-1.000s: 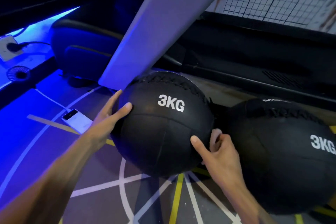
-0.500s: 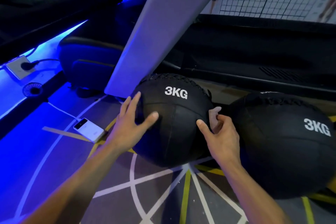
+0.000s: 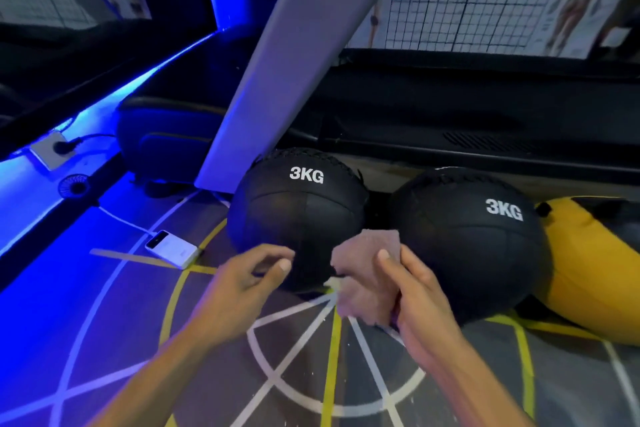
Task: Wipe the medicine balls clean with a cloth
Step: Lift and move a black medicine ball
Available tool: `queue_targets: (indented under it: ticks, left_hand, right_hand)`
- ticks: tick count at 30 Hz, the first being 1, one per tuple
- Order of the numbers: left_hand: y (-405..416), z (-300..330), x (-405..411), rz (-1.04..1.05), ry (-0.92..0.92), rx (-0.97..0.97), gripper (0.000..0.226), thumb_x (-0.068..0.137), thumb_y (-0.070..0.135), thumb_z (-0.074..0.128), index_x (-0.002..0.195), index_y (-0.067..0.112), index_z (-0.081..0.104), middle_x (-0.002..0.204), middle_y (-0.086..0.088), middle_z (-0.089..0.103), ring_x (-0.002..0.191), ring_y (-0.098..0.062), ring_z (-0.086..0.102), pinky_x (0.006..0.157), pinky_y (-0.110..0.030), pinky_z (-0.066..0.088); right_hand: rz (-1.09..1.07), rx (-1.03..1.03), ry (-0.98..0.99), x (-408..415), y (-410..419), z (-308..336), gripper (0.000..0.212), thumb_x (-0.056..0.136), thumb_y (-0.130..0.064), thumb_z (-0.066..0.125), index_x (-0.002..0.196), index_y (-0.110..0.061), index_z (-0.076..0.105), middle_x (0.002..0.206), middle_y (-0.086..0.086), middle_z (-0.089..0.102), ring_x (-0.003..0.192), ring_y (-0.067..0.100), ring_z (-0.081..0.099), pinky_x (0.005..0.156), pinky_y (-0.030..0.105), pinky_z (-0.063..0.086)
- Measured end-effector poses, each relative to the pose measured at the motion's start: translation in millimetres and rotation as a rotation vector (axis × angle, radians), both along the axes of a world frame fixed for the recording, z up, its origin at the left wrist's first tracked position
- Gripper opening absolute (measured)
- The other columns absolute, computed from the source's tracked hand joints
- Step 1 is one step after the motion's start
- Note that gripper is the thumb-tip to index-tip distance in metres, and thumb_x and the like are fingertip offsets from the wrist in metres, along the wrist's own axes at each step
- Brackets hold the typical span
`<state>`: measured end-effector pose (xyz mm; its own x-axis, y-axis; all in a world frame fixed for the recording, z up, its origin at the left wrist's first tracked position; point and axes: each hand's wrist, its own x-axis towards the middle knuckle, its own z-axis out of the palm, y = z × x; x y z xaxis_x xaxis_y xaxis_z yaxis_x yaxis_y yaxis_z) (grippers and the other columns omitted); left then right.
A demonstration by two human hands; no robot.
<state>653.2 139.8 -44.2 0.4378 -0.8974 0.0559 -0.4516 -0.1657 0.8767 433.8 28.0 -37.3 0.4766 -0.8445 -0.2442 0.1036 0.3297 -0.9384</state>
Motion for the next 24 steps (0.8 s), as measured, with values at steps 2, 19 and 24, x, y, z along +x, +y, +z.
queue_targets:
  ticks: [2, 19, 24]
  left_hand:
    - [14.0, 33.0, -31.0, -0.107, 0.173, -0.01, 0.02, 0.097, 0.037, 0.065, 0.115, 0.031, 0.07, 0.112, 0.016, 0.075, 0.105, -0.005, 0.07, 0.088, -0.023, 0.054]
    - [71.0, 326.0, -281.1, -0.691, -0.048, -0.293, 0.018, 0.094, 0.016, 0.074, 0.084, 0.012, 0.059, 0.072, 0.008, 0.056, 0.069, -0.009, 0.05, 0.064, -0.024, 0.042]
    - [45.5, 348.8, -375.1, -0.946, -0.183, -0.224, 0.018, 0.093, 0.031, 0.075, 0.091, 0.015, 0.067, 0.081, -0.007, 0.07, 0.074, -0.013, 0.056, 0.071, -0.034, 0.047]
  right_hand:
    - [0.051, -0.034, -0.013, -20.4, 27.0, 28.9, 0.019, 0.097, -0.027, 0.061, 0.109, -0.02, 0.074, 0.109, 0.02, 0.074, 0.094, 0.029, 0.069, 0.083, 0.045, 0.05]
    - [0.04, -0.335, 0.399, -290.4, 159.7, 279.3, 0.041, 0.089, -0.046, 0.073, 0.122, -0.027, 0.059, 0.118, -0.003, 0.073, 0.102, 0.019, 0.073, 0.086, 0.033, 0.056]
    - [0.091, -0.608, 0.338, -368.6, 159.5, 298.5, 0.053, 0.093, -0.019, 0.074, 0.142, -0.021, 0.054, 0.139, -0.016, 0.06, 0.131, 0.0, 0.054, 0.11, 0.018, 0.041]
